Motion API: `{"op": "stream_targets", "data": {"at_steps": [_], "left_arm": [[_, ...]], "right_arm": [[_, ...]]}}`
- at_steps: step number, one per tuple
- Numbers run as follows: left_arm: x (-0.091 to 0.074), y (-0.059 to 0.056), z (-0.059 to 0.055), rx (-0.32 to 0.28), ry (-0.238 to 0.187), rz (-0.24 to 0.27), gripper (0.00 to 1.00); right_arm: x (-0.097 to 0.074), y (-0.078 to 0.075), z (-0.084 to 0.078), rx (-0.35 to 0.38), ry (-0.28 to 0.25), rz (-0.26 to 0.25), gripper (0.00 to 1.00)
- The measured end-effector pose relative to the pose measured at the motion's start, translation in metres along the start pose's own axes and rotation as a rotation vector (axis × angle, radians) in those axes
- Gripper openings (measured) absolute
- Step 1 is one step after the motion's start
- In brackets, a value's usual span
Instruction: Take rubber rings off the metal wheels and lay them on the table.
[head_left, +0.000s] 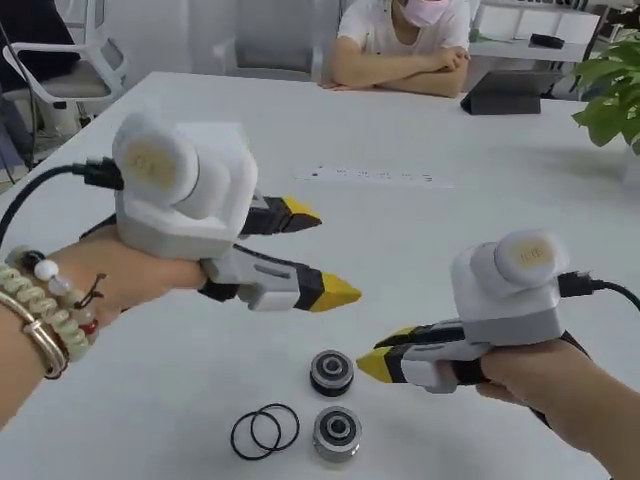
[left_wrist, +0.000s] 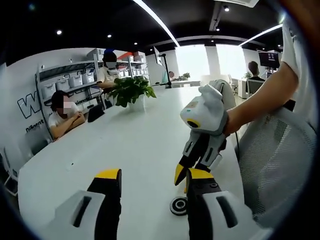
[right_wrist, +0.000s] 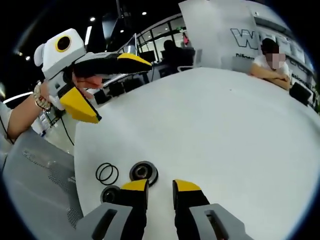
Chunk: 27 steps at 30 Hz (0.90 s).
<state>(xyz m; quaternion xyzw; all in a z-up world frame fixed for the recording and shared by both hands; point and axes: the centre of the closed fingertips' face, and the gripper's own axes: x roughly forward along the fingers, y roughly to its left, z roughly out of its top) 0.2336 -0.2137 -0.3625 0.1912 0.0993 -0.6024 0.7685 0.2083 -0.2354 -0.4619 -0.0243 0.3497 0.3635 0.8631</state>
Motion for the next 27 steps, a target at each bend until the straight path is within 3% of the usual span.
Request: {"op": "stream_targets", "data": {"at_steps": [2, 5, 7, 11, 18, 20, 27], "left_arm": [[0.002, -0.005, -0.009, -0.012, 0.001, -0.005, 0.39], [0.004, -0.016, -0.032, 0.0, 0.042, -0.015, 0.31], [0.006, -0.02, -0.041, -0.016, 0.059, -0.033, 0.28], [0.009, -0.023, -0.045, -0.067, 0.04, -0.043, 0.27], [0.016, -0.032, -0.06, -0.06, 0.075, -0.057, 0.21], [0.019, -0.035, -0.069, -0.008, 0.116, -0.062, 0.18], [0.023, -0.038, -0.076, -0.051, 0.123, -0.073, 0.16]], "right_arm": [[0.001, 0.002, -0.002, -0.017, 0.011, 0.004, 0.17], [0.004, 0.003, -0.007, -0.054, 0.045, 0.008, 0.17], [0.005, 0.006, -0.01, -0.071, 0.057, 0.013, 0.17], [0.007, 0.012, -0.014, -0.099, 0.074, 0.029, 0.17], [0.013, 0.022, -0.014, -0.134, 0.067, 0.061, 0.2], [0.015, 0.023, -0.014, -0.149, 0.068, 0.058, 0.21], [0.018, 0.024, -0.017, -0.169, 0.083, 0.052, 0.21]]}}
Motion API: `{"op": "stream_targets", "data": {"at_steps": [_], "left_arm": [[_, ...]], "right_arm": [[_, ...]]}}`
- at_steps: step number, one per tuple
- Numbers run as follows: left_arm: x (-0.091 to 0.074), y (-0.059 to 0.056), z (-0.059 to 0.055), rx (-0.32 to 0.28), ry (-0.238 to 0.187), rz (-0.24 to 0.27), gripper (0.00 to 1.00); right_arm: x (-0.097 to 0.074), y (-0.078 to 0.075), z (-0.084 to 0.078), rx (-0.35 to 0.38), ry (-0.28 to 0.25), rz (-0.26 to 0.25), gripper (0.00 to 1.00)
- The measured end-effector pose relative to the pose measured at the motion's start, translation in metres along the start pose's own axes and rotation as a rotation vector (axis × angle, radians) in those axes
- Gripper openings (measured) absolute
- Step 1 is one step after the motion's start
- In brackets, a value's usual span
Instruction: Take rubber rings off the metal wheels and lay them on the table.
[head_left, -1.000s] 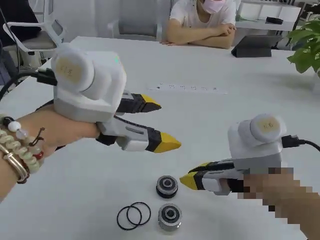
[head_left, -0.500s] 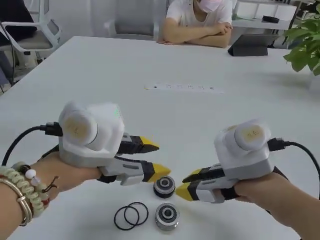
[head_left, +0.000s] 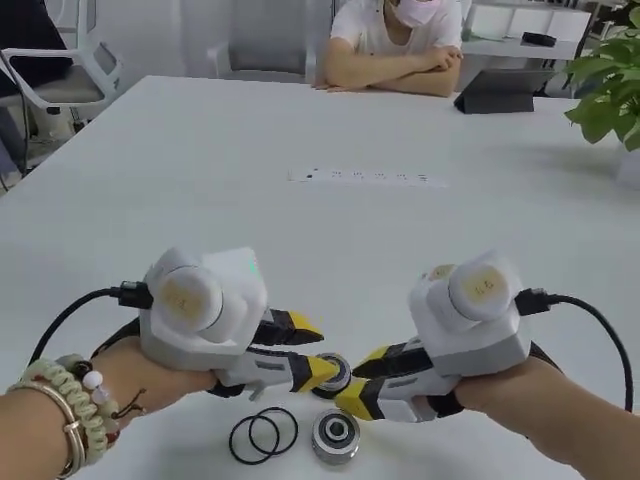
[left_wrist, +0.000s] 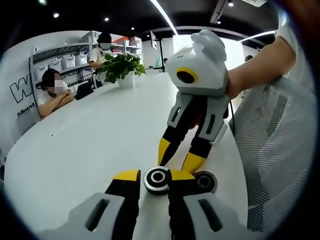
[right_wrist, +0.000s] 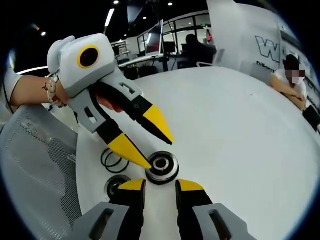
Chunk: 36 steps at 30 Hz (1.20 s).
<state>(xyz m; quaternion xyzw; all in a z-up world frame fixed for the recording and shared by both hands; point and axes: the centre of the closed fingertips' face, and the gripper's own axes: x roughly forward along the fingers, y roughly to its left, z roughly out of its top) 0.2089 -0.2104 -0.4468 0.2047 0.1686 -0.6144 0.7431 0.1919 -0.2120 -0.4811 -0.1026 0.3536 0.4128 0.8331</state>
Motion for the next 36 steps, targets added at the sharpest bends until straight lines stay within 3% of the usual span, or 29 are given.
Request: {"op": "stream_targets", "data": {"at_steps": [4, 12, 18, 20, 21, 22, 28, 30, 32, 36], "left_arm": [[0.003, 0.001, -0.003, -0.043, 0.003, 0.009, 0.14], [0.007, -0.006, -0.012, -0.039, 0.037, -0.014, 0.13], [0.008, -0.004, -0.011, -0.071, 0.031, -0.013, 0.13], [0.008, -0.005, -0.011, -0.069, 0.033, -0.016, 0.07], [0.011, 0.0, -0.006, -0.035, 0.016, 0.009, 0.07], [0.008, -0.004, -0.008, -0.059, 0.034, -0.001, 0.07], [0.007, -0.004, -0.009, -0.065, 0.033, 0.002, 0.07], [0.007, -0.004, -0.01, -0.069, 0.033, 0.001, 0.07], [0.007, -0.004, -0.01, -0.072, 0.032, -0.001, 0.07], [0.008, -0.004, -0.011, -0.076, 0.032, -0.001, 0.07]], "right_arm": [[0.0, -0.001, 0.001, 0.003, -0.006, -0.007, 0.22], [0.0, -0.002, 0.004, 0.009, -0.026, -0.014, 0.23], [0.001, -0.002, 0.007, 0.015, -0.045, -0.015, 0.24], [0.003, -0.001, 0.008, 0.005, -0.044, -0.018, 0.24], [0.003, -0.001, 0.007, -0.006, -0.038, -0.018, 0.23], [0.003, -0.001, 0.006, -0.011, -0.034, -0.02, 0.23], [0.001, -0.002, 0.006, -0.041, -0.029, -0.016, 0.19], [0.0, -0.003, 0.005, -0.087, -0.015, -0.01, 0.18], [-0.001, -0.005, 0.0, -0.116, 0.013, -0.016, 0.1], [-0.002, -0.005, 0.0, -0.101, 0.003, -0.013, 0.06]]}}
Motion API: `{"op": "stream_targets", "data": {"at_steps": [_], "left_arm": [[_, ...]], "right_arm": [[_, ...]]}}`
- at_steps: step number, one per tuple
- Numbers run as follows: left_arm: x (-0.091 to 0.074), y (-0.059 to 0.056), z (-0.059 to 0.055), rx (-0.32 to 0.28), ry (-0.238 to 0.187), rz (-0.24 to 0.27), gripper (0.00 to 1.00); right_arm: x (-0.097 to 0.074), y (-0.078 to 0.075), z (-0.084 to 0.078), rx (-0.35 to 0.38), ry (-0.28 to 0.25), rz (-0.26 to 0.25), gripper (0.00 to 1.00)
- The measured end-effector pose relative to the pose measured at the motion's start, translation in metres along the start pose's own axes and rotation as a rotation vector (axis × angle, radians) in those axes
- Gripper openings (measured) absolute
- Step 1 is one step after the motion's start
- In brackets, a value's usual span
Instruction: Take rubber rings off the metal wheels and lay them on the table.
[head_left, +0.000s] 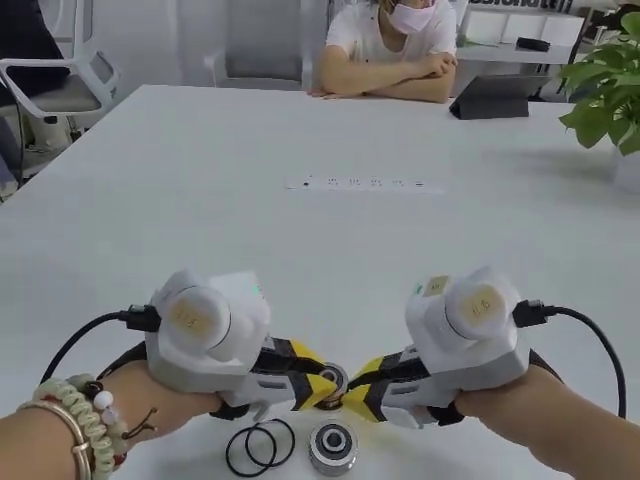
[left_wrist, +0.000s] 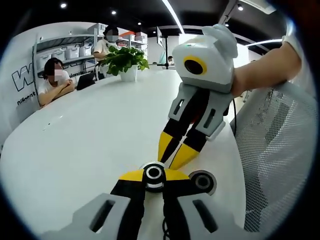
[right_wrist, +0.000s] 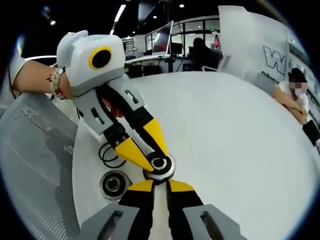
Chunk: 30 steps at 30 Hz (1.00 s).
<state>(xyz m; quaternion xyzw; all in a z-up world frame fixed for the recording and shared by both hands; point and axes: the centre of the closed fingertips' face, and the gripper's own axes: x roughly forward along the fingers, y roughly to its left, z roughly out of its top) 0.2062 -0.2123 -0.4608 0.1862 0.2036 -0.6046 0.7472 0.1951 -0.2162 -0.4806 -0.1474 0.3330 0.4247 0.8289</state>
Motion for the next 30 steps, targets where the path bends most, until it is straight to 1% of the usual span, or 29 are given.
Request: {"op": "stream_targets", "data": {"at_steps": [2, 5, 8, 11, 14, 15, 17, 20, 21, 23, 24, 25, 26, 30], "left_arm": [[0.0, 0.0, 0.0, 0.0, 0.001, 0.003, 0.07], [0.0, 0.0, 0.0, 0.001, 0.001, 0.004, 0.07], [0.0, 0.0, 0.0, 0.002, 0.001, 0.004, 0.07], [0.0, 0.0, 0.0, 0.006, 0.004, 0.006, 0.07], [0.0, 0.0, 0.0, 0.007, 0.006, 0.006, 0.07], [0.0, 0.0, 0.0, 0.009, 0.007, 0.006, 0.07], [0.0, 0.0, 0.0, 0.008, 0.007, 0.007, 0.07], [0.0, 0.0, 0.0, 0.008, 0.007, 0.007, 0.07], [0.0, 0.0, 0.0, 0.009, 0.007, 0.008, 0.07], [0.0, 0.0, 0.0, 0.009, 0.007, 0.008, 0.07], [0.0, 0.0, 0.0, 0.01, 0.006, 0.007, 0.07], [0.001, 0.0, 0.0, 0.01, 0.006, 0.008, 0.07], [0.001, 0.0, 0.0, 0.013, 0.006, 0.009, 0.07], [0.001, 0.0, 0.001, 0.02, 0.01, 0.008, 0.07]], "right_arm": [[0.0, 0.0, 0.0, -0.014, 0.007, -0.006, 0.04], [-0.001, -0.002, 0.0, -0.015, 0.01, -0.013, 0.0], [-0.003, -0.008, 0.0, -0.001, 0.012, -0.04, 0.0], [-0.003, -0.01, 0.0, 0.018, 0.013, -0.05, 0.0], [-0.004, -0.014, 0.001, 0.075, 0.002, -0.065, 0.0], [-0.005, -0.015, 0.002, 0.124, -0.012, -0.066, 0.0], [-0.006, -0.016, 0.004, 0.205, -0.033, -0.056, 0.0], [-0.008, -0.017, 0.009, 0.276, -0.073, -0.047, 0.0], [-0.009, -0.017, 0.01, 0.304, -0.079, -0.041, 0.0], [-0.009, -0.016, 0.008, 0.336, -0.075, -0.039, 0.0], [-0.009, -0.016, 0.01, 0.367, -0.085, -0.034, 0.0], [-0.009, -0.014, 0.013, 0.381, -0.097, -0.02, 0.0], [-0.009, -0.015, 0.011, 0.368, -0.085, -0.03, 0.0], [-0.009, -0.013, 0.012, 0.367, -0.079, -0.032, 0.0]]}}
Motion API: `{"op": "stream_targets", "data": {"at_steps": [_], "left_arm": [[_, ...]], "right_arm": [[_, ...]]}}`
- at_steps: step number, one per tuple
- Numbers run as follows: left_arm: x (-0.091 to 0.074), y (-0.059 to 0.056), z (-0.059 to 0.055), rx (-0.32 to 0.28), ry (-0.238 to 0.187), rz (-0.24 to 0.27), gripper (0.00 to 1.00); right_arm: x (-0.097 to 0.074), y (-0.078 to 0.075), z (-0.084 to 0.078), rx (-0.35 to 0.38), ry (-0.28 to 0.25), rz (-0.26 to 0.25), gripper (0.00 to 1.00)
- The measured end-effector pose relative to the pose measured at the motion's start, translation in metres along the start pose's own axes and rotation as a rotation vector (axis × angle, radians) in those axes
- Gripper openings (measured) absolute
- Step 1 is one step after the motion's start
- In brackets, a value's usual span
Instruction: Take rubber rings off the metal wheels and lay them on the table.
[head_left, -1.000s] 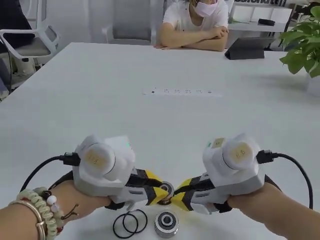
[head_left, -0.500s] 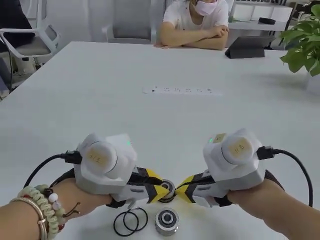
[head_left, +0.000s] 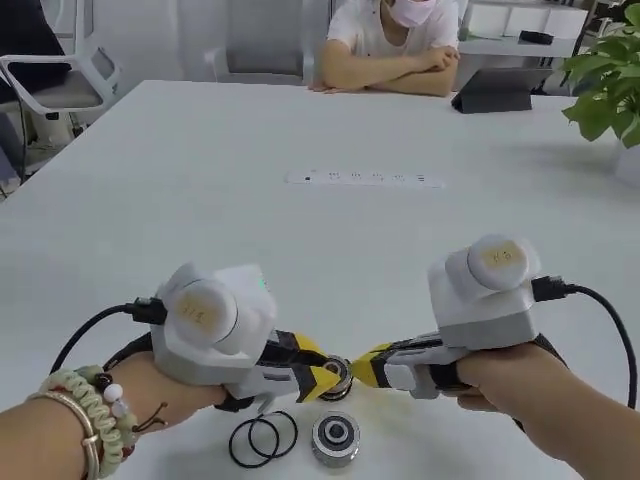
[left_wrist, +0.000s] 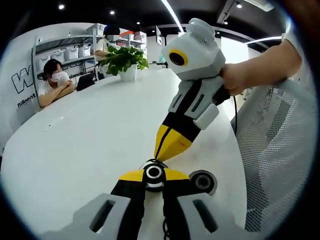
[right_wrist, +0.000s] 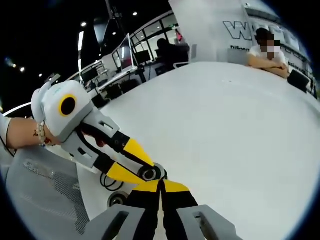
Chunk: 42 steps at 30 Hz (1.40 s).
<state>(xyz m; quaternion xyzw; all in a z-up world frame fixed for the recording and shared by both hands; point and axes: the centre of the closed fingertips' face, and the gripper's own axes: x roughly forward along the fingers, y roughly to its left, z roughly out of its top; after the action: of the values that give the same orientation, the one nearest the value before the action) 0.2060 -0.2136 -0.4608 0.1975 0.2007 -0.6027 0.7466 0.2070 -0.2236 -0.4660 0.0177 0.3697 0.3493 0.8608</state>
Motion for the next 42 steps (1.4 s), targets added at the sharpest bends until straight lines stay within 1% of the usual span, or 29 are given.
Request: {"op": "stream_targets", "data": {"at_steps": [14, 20, 21, 23, 25, 30, 31, 32, 33, 35, 36, 38, 39, 42], "left_arm": [[0.0, 0.0, 0.0, 0.007, 0.001, 0.0, 0.07], [0.001, 0.0, 0.0, 0.003, -0.001, -0.002, 0.07], [0.001, 0.0, 0.0, 0.003, -0.001, -0.002, 0.07], [0.001, 0.0, 0.0, -0.002, -0.002, -0.001, 0.07], [0.001, 0.0, 0.0, -0.004, 0.0, 0.0, 0.07], [0.001, 0.0, 0.001, -0.006, -0.006, 0.003, 0.07], [0.001, 0.0, 0.001, -0.008, -0.01, 0.003, 0.07], [0.001, 0.0, 0.001, -0.009, -0.011, 0.004, 0.07], [0.001, 0.0, 0.001, -0.01, -0.012, 0.004, 0.07], [0.001, 0.0, 0.001, -0.009, -0.012, 0.004, 0.07], [0.001, 0.0, 0.001, -0.009, -0.012, 0.003, 0.07], [0.001, 0.0, 0.001, -0.017, -0.013, 0.005, 0.07], [0.001, 0.0, 0.001, -0.024, -0.012, 0.007, 0.07], [0.001, 0.0, 0.001, -0.017, -0.011, 0.003, 0.07]], "right_arm": [[-0.001, 0.008, 0.003, -0.004, 0.002, 0.021, 0.0], [-0.001, 0.016, 0.008, -0.013, -0.015, 0.053, 0.0], [0.0, 0.017, 0.008, -0.014, -0.013, 0.052, 0.0], [0.002, 0.013, 0.005, -0.043, 0.004, 0.023, 0.0], [0.002, 0.013, 0.005, -0.017, -0.001, 0.031, 0.0], [0.0, 0.014, 0.007, -0.015, -0.011, 0.043, 0.0], [0.0, 0.015, 0.009, -0.001, -0.025, 0.058, 0.0], [0.0, 0.018, 0.011, 0.031, -0.04, 0.081, 0.0], [-0.001, 0.017, 0.013, 0.055, -0.052, 0.081, 0.0], [-0.005, 0.016, 0.019, 0.058, -0.075, 0.079, 0.0], [-0.006, 0.014, 0.02, 0.06, -0.076, 0.071, 0.0], [-0.005, 0.011, 0.016, 0.045, -0.059, 0.046, 0.0], [-0.004, 0.011, 0.015, 0.043, -0.052, 0.047, 0.0], [-0.004, 0.011, 0.014, 0.045, -0.05, 0.045, 0.0]]}}
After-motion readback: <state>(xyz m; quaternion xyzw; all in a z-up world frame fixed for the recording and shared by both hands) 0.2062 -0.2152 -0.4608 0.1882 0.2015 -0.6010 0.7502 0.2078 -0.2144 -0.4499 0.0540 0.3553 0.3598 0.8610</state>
